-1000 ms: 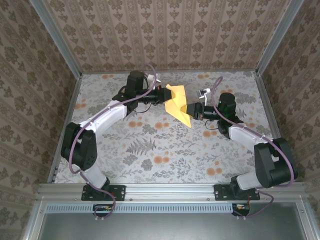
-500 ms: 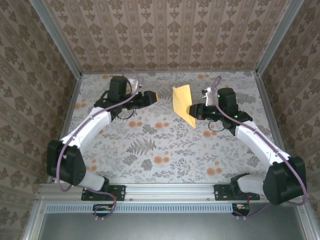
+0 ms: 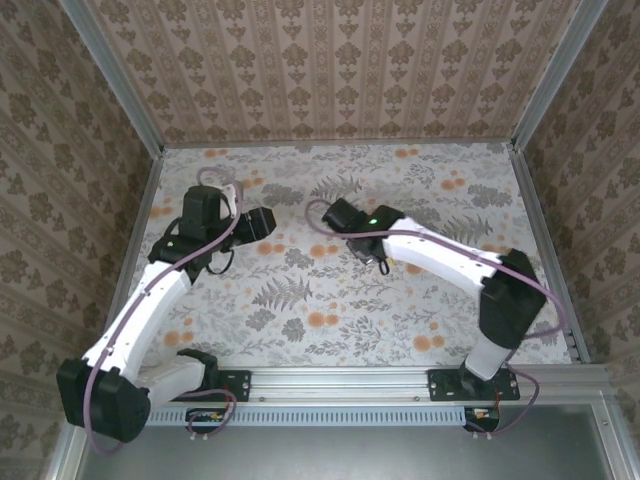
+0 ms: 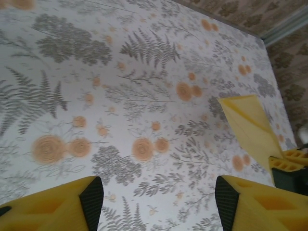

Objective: Fold a paper plane with a square sheet of paper (fold left side to right side)
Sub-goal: Turn over the paper at the center of the table.

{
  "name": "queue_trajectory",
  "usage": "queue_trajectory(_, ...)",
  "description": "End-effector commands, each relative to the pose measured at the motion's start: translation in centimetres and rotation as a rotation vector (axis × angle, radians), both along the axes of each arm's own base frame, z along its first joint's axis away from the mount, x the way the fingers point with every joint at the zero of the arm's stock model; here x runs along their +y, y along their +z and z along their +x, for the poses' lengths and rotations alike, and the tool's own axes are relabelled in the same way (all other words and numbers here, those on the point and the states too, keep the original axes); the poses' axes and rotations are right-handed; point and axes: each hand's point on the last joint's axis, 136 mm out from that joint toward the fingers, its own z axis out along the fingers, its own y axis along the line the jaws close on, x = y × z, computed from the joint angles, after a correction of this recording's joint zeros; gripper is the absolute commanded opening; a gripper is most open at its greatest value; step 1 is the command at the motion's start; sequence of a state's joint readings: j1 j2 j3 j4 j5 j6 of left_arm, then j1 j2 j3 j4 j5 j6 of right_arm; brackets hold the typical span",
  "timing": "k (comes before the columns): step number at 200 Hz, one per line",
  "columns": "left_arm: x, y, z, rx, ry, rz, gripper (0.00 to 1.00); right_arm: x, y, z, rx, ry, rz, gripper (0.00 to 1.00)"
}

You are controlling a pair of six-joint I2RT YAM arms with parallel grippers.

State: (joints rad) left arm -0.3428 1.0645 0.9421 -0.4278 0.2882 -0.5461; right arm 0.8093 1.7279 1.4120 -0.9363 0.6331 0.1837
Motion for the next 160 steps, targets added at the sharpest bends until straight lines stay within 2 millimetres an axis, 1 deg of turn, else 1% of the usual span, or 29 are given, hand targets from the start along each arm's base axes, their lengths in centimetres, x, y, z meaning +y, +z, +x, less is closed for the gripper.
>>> queue_trajectory(1, 1.6, -0.4, -0.4, -0.023, 0.043, 0.037, 0.70, -1.6, 0.7, 0.1, -0.025, 0.050, -0.342, 0.14)
queue_trajectory(22, 1.0, 0.2, -0.8, -0.055, -0.003, -0.002, 0.75, -0.1, -1.3, 0.3, -0.001, 0.090, -0.434, 0.15)
queue_trajectory(32, 0.7, 0.6, -1.0, -0.074, -0.025, -0.020, 0.78, 0.5, -2.6, 0.3, 0.024, 0.107, -0.465, 0.15)
queue_trajectory(60, 0.5, 1.6, -1.4, -0.116, -0.046, -0.043, 0.85, 2.0, -5.6, 0.2, 0.081, 0.145, -0.531, 0.16)
queue_trajectory(72, 0.6, 1.9, -1.5, -0.128, -0.046, -0.041, 0.87, 2.6, -6.8, -0.1, 0.118, 0.156, -0.536, 0.17)
queue_trajectory(80, 0.7, 2.0, -1.5, -0.132, -0.043, -0.039, 0.87, 2.8, -7.2, -0.1, 0.127, 0.161, -0.544, 0.17)
queue_trajectory(94, 0.8, 1.9, -1.6, -0.131, -0.041, -0.036, 0.88, 3.4, -8.9, -1.0, 0.208, 0.168, -0.517, 0.18)
queue_trajectory(112, 0.8, 1.8, -1.7, -0.124, -0.041, -0.035, 0.88, 4.0, -10.5, -2.1, 0.297, 0.165, -0.474, 0.20)
queue_trajectory(121, 0.8, 1.9, -1.7, -0.123, -0.043, -0.036, 0.88, 4.1, -11.0, -2.5, 0.328, 0.163, -0.457, 0.21)
queue_trajectory(134, 0.8, 1.8, -1.7, -0.115, -0.044, -0.038, 0.88, 4.4, -11.6, -3.3, 0.374, 0.161, -0.418, 0.28)
queue_trajectory(152, 0.6, 2.1, -1.8, -0.112, -0.052, -0.048, 0.88, 5.1, -11.8, -4.2, 0.418, 0.152, -0.343, 0.36)
queue_trajectory(160, 0.4, 2.2, -1.8, -0.110, -0.057, -0.059, 0.88, 5.5, -11.6, -4.5, 0.424, 0.146, -0.302, 0.39)
